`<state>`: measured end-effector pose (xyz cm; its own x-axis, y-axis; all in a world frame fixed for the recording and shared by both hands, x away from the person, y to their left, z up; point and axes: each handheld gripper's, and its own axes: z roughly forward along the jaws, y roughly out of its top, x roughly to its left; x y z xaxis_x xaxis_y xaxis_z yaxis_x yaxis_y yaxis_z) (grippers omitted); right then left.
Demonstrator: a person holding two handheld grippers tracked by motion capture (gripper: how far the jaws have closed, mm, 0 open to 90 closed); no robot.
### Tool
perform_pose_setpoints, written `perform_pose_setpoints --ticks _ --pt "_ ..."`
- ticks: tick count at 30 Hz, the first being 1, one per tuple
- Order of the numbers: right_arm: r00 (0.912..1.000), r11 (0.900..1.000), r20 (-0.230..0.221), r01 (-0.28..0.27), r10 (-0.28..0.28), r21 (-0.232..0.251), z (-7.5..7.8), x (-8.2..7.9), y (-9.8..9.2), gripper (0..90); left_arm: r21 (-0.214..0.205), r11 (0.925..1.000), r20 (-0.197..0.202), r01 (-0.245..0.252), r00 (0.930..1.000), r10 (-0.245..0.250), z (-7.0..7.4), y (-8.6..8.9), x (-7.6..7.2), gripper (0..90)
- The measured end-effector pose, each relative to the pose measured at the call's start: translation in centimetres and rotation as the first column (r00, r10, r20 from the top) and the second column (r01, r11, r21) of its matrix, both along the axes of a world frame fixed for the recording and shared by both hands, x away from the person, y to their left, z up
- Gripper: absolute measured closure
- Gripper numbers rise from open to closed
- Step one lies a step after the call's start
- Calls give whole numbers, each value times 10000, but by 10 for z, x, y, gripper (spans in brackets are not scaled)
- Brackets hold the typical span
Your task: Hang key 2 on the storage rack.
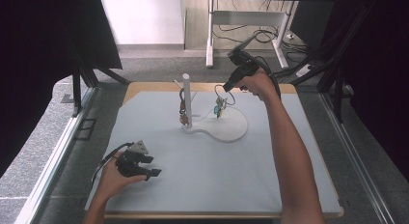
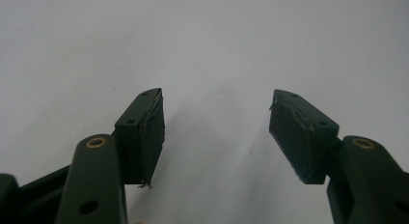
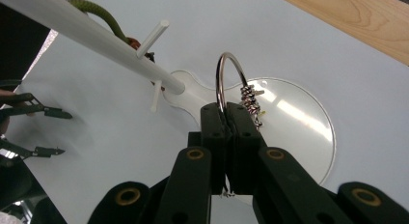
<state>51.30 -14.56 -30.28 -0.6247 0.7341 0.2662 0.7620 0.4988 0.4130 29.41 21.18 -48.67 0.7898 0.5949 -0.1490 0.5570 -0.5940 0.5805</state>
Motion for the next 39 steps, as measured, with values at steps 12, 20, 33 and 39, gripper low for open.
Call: perform_pose_setpoints --ticks 12,20,33,39 --pt "9999 10000 100 -69 69 44 -5 7 16 874 -40 10000 77 -4 10000 5 3 3 -1 376" --pt "9999 9999 165 -39 37 141 -7 10 25 874 -49 10000 71 13 10000 -13 3 3 -1 375" --pt "9993 9993 188 -327 324 169 -15 17 46 874 -106 9999 121 -3 9999 5 4 5 0 376" --pt "9984 9983 144 -548 545 216 -22 18 58 874 -69 10000 96 14 10000 -13 4 5 0 376"
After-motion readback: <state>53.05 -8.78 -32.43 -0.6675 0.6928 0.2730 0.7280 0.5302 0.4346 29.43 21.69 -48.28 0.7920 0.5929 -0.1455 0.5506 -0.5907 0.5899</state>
